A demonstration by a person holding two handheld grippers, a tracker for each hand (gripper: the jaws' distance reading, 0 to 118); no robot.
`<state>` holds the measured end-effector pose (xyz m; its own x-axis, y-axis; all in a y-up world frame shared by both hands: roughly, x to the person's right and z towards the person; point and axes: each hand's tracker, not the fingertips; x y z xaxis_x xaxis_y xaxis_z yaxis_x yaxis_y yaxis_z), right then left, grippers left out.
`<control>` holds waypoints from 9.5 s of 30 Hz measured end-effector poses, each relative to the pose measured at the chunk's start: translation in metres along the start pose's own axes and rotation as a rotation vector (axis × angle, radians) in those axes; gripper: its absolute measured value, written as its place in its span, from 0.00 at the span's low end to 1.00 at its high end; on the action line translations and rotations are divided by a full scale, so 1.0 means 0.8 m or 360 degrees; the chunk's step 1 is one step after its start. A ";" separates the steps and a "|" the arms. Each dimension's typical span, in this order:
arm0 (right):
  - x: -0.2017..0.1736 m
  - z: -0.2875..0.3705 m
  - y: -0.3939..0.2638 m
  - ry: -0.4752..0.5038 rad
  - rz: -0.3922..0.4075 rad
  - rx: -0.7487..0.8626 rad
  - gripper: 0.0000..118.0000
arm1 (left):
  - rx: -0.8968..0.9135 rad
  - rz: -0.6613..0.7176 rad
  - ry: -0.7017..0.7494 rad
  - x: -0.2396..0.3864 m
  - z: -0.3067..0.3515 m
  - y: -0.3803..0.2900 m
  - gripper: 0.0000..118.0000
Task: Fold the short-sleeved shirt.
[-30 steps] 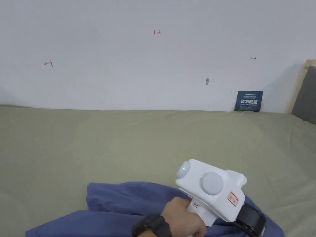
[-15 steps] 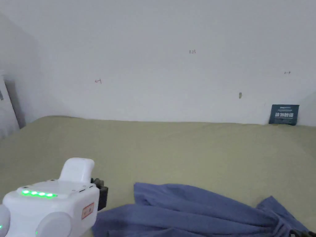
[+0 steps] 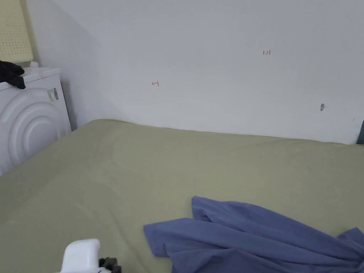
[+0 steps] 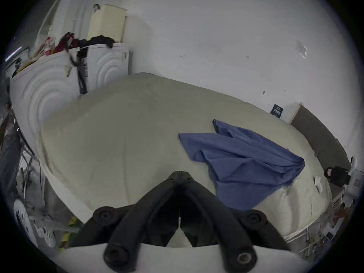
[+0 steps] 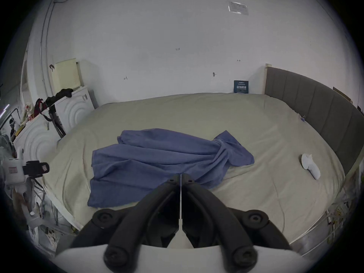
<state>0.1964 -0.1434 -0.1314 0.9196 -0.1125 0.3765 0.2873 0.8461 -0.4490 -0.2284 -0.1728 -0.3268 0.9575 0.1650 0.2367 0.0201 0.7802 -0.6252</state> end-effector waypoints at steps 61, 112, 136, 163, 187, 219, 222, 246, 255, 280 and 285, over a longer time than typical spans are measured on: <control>0.161 -0.255 0.081 -0.0039 -0.0405 -0.0377 0.06 | -0.0566 -0.0036 -0.0780 0.051 -0.295 0.118 0.02; 0.136 -0.256 0.395 0.0469 -0.0376 0.0487 0.06 | 0.0321 0.0043 -0.0951 0.008 -0.192 0.445 0.02; 0.173 -0.185 0.115 0.0503 -0.0486 0.0077 0.06 | -0.0137 0.0196 -0.1028 -0.074 -0.179 0.147 0.02; 0.180 -0.121 -0.052 0.0218 -0.0733 -0.0419 0.28 | -0.0605 0.0330 -0.0728 -0.117 -0.109 -0.068 0.14; -0.108 0.034 -0.118 -0.0047 0.0277 -0.0233 0.02 | -0.0186 -0.0469 -0.0483 0.182 0.062 -0.119 0.00; -0.056 0.003 -0.074 0.0233 -0.0013 -0.0321 0.02 | -0.0414 0.0045 -0.0086 -0.040 -0.092 -0.078 0.02; -0.042 -0.022 -0.057 0.0237 0.0009 -0.0311 0.02 | -0.0501 0.0222 -0.0284 -0.047 -0.091 -0.074 0.01; 0.039 -0.550 0.176 0.0432 0.0641 -0.1099 0.73 | -0.0528 0.0097 -0.0177 -0.034 -0.110 -0.072 0.01; 0.032 -0.488 0.202 0.0296 0.0675 -0.0704 0.02 | -0.0512 0.0063 -0.0201 -0.022 -0.107 -0.062 0.01; 0.039 -0.257 0.454 0.0219 0.0476 0.0336 0.02 | 0.0157 -0.0190 -0.0543 0.019 -0.092 0.298 0.01; 0.042 -0.240 0.520 0.0094 0.0424 0.0567 0.02 | 0.0261 -0.0340 -0.0478 0.055 -0.110 0.409 0.01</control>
<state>0.3982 0.1045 -0.4610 0.9657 0.1126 0.2340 -0.0621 0.9751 -0.2130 -0.1539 0.0366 -0.5867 0.8095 0.1388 0.5705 0.1400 0.8980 -0.4172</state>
